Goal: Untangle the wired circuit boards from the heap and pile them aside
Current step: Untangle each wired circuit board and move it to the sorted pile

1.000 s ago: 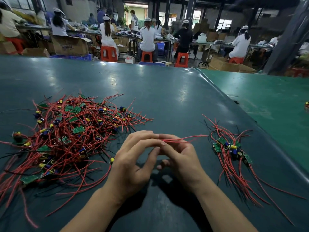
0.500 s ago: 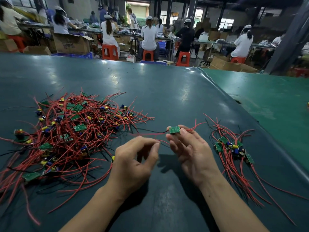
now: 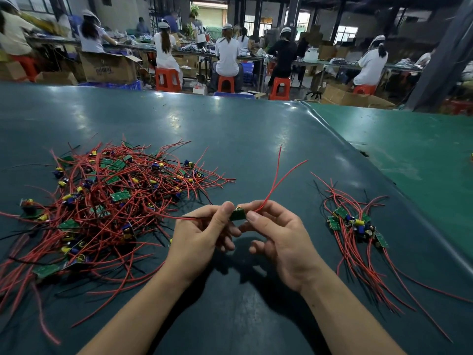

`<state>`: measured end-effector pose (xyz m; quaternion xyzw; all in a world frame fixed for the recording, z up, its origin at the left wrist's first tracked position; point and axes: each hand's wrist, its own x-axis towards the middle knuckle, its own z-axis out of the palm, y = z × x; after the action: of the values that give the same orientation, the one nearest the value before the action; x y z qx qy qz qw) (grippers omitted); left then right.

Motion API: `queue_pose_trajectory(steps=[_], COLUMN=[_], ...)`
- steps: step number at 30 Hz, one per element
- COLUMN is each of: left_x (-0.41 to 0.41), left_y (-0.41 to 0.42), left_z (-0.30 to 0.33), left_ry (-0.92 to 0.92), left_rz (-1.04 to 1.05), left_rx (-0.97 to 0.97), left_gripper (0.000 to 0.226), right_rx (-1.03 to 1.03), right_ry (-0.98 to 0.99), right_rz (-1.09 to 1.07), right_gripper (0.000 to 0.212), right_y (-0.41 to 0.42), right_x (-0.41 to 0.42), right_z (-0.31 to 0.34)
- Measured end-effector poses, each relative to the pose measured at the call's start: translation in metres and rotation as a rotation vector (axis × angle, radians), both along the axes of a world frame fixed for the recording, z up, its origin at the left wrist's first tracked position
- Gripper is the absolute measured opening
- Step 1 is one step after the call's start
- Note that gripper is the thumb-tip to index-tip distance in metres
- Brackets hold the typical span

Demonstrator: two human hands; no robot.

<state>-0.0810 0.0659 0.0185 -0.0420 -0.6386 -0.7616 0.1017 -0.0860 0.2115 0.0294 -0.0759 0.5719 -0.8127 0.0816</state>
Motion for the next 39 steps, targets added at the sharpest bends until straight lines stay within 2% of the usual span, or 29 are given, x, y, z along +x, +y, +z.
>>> queue_pose_trajectory(steps=[2,5,9,12,14,15,19,21,22,25,29,32,39], left_x=[0.0,0.0,-0.003,-0.005,-0.006,-0.006,-0.003,-0.001,0.0,0.001,0.003,0.004,0.012], left_y=[-0.001,-0.004,-0.004,-0.004,-0.008,-0.008,-0.006,-0.004,-0.003,-0.003,-0.001,-0.002,-0.006], left_z=[-0.001,-0.002,0.001,0.002,0.004,0.006,0.007,0.005,0.005,0.005,0.005,0.006,0.004], left_ry=[-0.003,0.023,-0.096,-0.209,-0.228,-0.234,-0.287,-0.293,-0.297,-0.292,-0.265,-0.25,-0.219], left_rz=[-0.008,-0.011,-0.075,-0.097,-0.093,-0.099,-0.212,-0.289,-0.302,-0.31,-0.319,-0.344,-0.502], left_rx=[0.027,0.036,0.319,0.463,0.439,0.413,0.275,0.21,0.191,0.125,0.103,0.063,-0.053], left_gripper=[0.023,0.031,0.037,0.023,0.021,0.024,0.021,0.02,0.021,0.023,0.024,0.019,0.021], right_rx=[-0.004,0.036,0.07,0.249,0.255,0.224,0.146,0.16,0.145,0.076,0.063,-0.005,-0.123], right_ry=[-0.008,0.011,0.145,0.332,0.31,0.261,0.044,-0.002,-0.02,-0.075,-0.095,-0.097,-0.077], right_rz=[-0.028,-0.094,-0.084,-0.082,-0.067,-0.079,-0.11,-0.021,0.007,0.013,-0.082,-0.187,-0.548], right_gripper=[0.017,0.015,0.013,0.04,0.05,0.048,0.014,0.035,0.039,0.025,0.017,0.004,0.014], right_y=[-0.001,0.0,0.002,-0.003,-0.002,0.0,0.004,0.002,0.002,0.005,0.004,0.003,0.017], right_x=[-0.001,-0.001,-0.001,0.001,0.0,-0.001,-0.007,-0.007,-0.007,-0.006,-0.007,-0.012,-0.03], right_z=[-0.002,-0.002,-0.002,-0.007,-0.008,-0.008,-0.006,-0.006,-0.005,-0.002,-0.003,-0.004,-0.012])
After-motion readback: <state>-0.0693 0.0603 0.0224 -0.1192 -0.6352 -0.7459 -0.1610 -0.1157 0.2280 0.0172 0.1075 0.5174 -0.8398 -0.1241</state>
